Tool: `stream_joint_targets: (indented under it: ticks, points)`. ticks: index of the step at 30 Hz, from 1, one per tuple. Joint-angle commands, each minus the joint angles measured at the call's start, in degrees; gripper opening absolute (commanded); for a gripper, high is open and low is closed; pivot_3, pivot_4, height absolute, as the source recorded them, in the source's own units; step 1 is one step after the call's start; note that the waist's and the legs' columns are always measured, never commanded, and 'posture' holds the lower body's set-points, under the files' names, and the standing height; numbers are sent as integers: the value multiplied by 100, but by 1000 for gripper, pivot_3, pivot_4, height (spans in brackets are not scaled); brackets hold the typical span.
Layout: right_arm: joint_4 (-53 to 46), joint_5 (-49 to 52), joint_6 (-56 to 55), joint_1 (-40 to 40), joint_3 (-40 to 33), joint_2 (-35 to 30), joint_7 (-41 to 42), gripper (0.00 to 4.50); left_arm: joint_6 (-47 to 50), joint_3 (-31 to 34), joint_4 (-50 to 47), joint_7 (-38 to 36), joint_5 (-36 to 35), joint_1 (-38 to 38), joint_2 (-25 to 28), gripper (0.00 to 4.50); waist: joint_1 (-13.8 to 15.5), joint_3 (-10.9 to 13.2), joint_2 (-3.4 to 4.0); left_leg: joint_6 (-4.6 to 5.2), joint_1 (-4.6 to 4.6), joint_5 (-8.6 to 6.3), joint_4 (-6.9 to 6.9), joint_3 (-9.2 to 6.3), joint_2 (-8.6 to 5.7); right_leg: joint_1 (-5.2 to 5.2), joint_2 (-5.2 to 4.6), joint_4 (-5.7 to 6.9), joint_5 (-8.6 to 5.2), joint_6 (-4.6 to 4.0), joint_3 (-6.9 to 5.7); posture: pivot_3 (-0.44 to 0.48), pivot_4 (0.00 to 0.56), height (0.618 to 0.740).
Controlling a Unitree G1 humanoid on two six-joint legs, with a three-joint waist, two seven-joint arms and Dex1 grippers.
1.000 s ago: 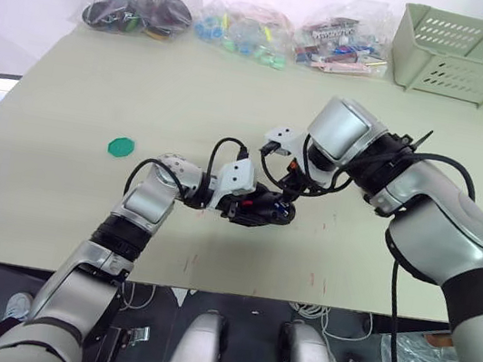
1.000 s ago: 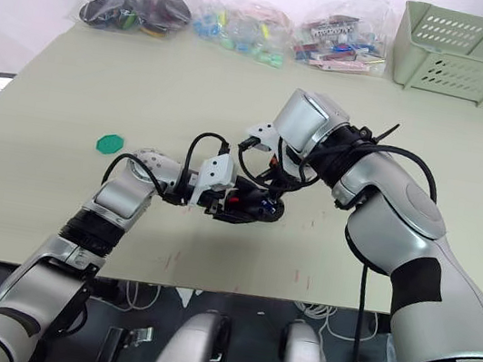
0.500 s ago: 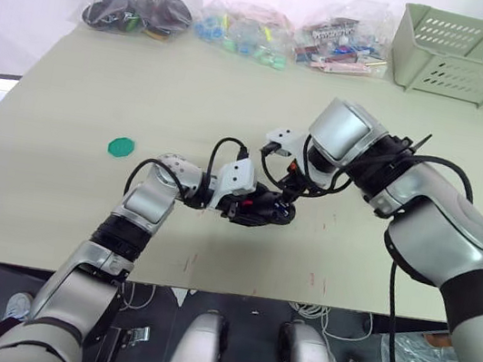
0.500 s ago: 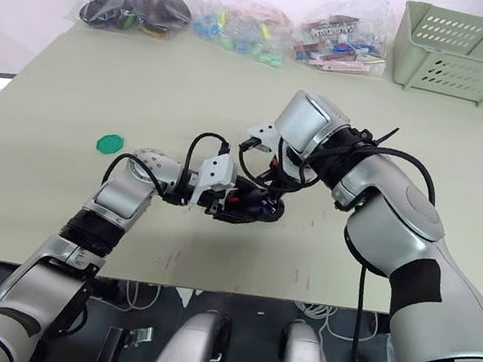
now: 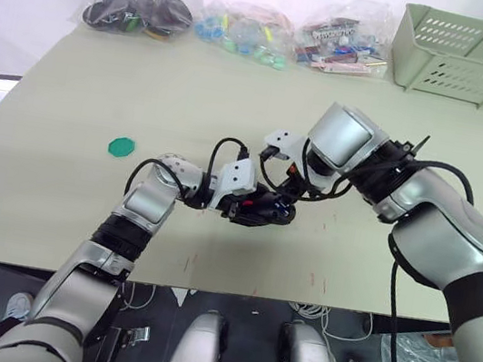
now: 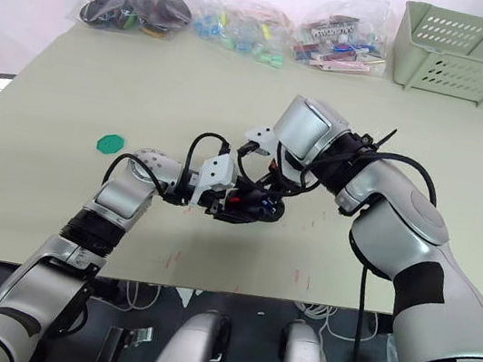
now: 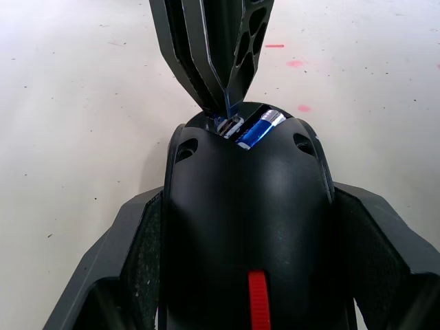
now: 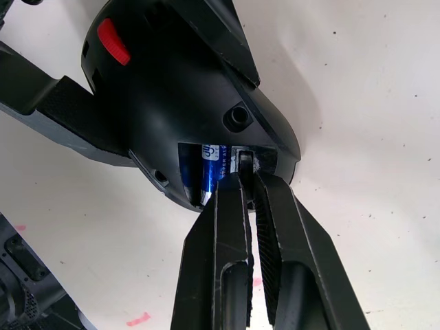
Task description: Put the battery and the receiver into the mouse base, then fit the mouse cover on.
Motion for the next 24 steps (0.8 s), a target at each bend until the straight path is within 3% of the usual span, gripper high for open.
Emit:
stream_joint_targets:
  ticks: [1,24]
  points:
    - [-132,55,36,20,-58,0,-47,0,-60,39,49,63,7,-105,-43,2932,0,0,0,0,0,0,0,-1,0,0,0,0,0,0,0,0,150,740]
    - [113,-122,-168,-87,268,353,-80,0,-38,22,19,129,45,-96,-103,2932,-5,-3,0,0,10,0,1,-1,0,6,1,2,0,0,0,0,150,740]
